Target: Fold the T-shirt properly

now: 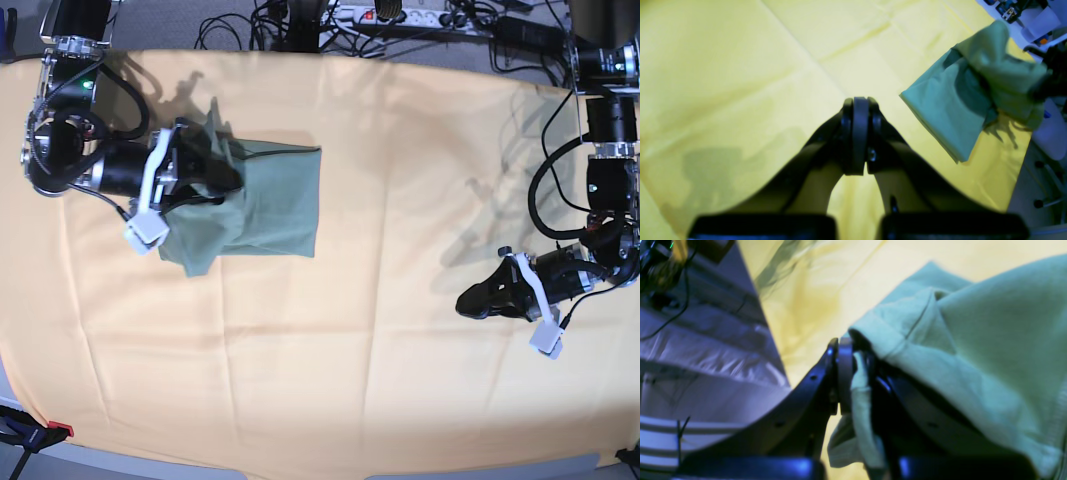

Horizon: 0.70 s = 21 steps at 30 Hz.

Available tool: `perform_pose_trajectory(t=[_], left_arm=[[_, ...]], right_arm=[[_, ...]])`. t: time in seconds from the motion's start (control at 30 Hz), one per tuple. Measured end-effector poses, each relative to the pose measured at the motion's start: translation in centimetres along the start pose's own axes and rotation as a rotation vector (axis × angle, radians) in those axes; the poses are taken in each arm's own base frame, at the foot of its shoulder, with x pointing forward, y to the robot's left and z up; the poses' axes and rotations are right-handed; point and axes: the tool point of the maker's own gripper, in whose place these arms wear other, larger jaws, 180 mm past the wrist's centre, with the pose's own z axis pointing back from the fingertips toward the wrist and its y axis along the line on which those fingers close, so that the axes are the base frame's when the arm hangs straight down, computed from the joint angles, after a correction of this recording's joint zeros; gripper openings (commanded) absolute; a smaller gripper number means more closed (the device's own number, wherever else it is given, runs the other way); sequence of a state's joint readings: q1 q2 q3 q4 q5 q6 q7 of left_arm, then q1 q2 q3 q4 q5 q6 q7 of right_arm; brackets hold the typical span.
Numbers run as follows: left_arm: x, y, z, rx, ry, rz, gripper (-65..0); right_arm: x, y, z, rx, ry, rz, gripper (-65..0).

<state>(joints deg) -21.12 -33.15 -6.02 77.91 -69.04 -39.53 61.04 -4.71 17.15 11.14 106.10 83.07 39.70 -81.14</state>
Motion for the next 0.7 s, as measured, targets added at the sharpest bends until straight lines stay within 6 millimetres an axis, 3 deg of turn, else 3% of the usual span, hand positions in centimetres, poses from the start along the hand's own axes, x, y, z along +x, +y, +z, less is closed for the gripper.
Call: perform_pose_trajectory(t=[0.23,0.5,0.7], left_arm=[[0.0,0.0,0.0,0.000,0.000,0.000,-65.0],[0.0,0.0,0.0,-0.001,0.000,0.001,-65.0],[0.0,0.0,0.0,0.000,0.001,0.000,-65.0]], right_arm=[[2.0,2.0,-2.9,0.107,0.048,0.112,-65.0],[4.5,-0.9,-4.5,-0.084,-0.050,0.181,-65.0],[4.8,-0.4,-6.0,-0.095,-0.073,0.169,-65.0]])
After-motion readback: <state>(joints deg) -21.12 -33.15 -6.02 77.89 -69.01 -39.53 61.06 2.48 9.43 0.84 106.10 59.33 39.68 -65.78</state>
